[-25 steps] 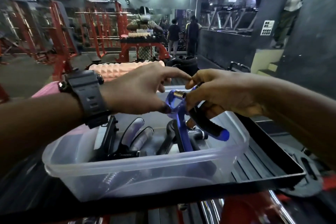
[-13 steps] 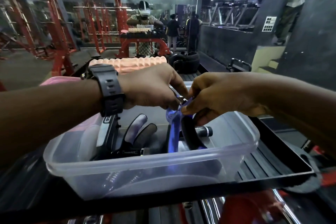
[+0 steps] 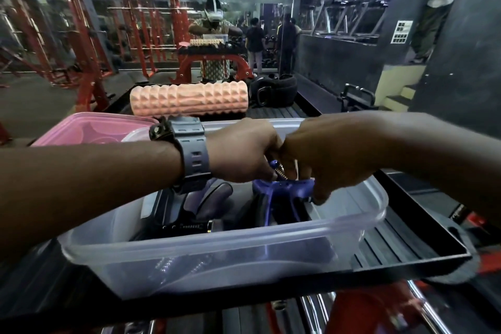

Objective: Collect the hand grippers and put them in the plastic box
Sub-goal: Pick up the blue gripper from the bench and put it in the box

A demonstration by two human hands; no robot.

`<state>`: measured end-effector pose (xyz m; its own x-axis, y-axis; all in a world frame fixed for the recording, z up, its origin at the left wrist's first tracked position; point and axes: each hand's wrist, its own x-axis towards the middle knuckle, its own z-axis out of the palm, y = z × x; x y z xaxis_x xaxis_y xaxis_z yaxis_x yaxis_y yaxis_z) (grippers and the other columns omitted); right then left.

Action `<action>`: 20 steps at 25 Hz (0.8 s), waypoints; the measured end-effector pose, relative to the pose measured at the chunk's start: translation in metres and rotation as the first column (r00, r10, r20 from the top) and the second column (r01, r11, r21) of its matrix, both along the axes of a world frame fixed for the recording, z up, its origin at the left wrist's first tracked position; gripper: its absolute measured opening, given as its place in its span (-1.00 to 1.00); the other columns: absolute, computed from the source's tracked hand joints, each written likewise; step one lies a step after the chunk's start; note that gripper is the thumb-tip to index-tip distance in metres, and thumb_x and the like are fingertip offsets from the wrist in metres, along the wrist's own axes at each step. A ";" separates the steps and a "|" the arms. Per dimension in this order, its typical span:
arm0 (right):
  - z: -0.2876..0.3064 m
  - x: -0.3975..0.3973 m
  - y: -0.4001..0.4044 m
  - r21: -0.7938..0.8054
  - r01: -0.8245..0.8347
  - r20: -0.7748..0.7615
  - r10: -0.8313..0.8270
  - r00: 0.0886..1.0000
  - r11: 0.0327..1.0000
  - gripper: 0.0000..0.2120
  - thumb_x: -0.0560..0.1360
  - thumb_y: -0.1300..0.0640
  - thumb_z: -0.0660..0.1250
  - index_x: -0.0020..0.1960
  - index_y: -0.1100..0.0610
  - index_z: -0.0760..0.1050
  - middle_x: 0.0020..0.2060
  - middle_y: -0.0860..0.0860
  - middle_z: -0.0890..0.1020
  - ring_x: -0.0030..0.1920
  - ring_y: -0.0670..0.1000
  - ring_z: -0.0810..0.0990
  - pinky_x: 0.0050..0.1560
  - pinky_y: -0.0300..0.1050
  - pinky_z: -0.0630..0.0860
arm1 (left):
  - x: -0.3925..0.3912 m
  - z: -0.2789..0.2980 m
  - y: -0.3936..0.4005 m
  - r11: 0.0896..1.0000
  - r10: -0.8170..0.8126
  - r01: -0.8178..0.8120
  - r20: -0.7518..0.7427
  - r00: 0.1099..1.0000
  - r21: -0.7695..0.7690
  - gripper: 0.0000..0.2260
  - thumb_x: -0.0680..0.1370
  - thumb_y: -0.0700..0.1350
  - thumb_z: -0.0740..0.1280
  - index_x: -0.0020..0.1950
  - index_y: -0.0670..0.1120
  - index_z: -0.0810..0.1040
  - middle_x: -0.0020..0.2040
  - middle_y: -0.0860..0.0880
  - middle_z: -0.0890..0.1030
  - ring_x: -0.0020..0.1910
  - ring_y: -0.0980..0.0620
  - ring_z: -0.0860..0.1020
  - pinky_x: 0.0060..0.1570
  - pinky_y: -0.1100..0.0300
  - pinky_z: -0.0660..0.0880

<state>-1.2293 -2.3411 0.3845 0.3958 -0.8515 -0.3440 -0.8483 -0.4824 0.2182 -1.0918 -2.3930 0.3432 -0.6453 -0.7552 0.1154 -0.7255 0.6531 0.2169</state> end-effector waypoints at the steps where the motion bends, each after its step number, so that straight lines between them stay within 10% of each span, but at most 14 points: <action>1: -0.004 -0.001 -0.002 -0.023 -0.025 -0.007 0.025 1.000 0.999 -0.63 0.47 0.05 0.46 0.25 0.03 0.53 -0.04 -0.06 0.65 -0.06 -0.07 0.62 0.02 -0.19 0.58 | 0.000 -0.001 0.000 1.000 0.017 -0.017 -0.002 1.000 0.008 -0.86 0.42 -0.16 0.50 -0.03 -0.09 0.70 -0.20 -0.05 0.68 -0.14 -0.04 0.64 -0.15 0.12 0.55; 6: -0.014 -0.006 -0.006 -0.114 -0.084 0.028 0.088 0.996 0.990 -0.73 0.53 0.07 0.38 0.21 0.06 0.49 -0.30 -0.14 0.41 -0.35 -0.18 0.40 -0.36 -0.37 0.29 | 0.004 -0.001 -0.003 0.998 0.062 -0.063 -0.060 0.996 -0.014 -0.84 0.40 -0.28 0.48 -0.07 -0.08 0.72 -0.44 0.16 0.49 -0.39 0.24 0.48 -0.33 0.31 0.42; 13: -0.019 -0.005 -0.004 -0.154 -0.083 -0.002 0.084 0.996 0.985 -0.74 0.57 0.12 0.34 0.25 0.09 0.49 -0.34 -0.11 0.36 -0.39 -0.15 0.36 -0.40 -0.35 0.31 | 0.004 -0.003 0.000 0.998 0.034 -0.033 0.023 0.999 -0.057 -0.80 0.44 -0.22 0.48 0.05 -0.05 0.72 -0.09 -0.06 0.74 -0.07 -0.02 0.68 -0.08 0.11 0.57; 20: -0.016 -0.009 -0.001 -0.182 -0.142 0.023 0.148 0.989 0.973 -0.72 0.51 0.01 0.38 0.19 0.06 0.54 -0.17 -0.08 0.63 -0.24 -0.10 0.58 -0.20 -0.25 0.58 | 0.007 -0.002 0.000 0.997 0.030 -0.031 -0.017 0.999 -0.072 -0.79 0.42 -0.19 0.52 0.05 -0.05 0.71 -0.17 0.04 0.69 -0.10 0.02 0.69 -0.06 0.09 0.61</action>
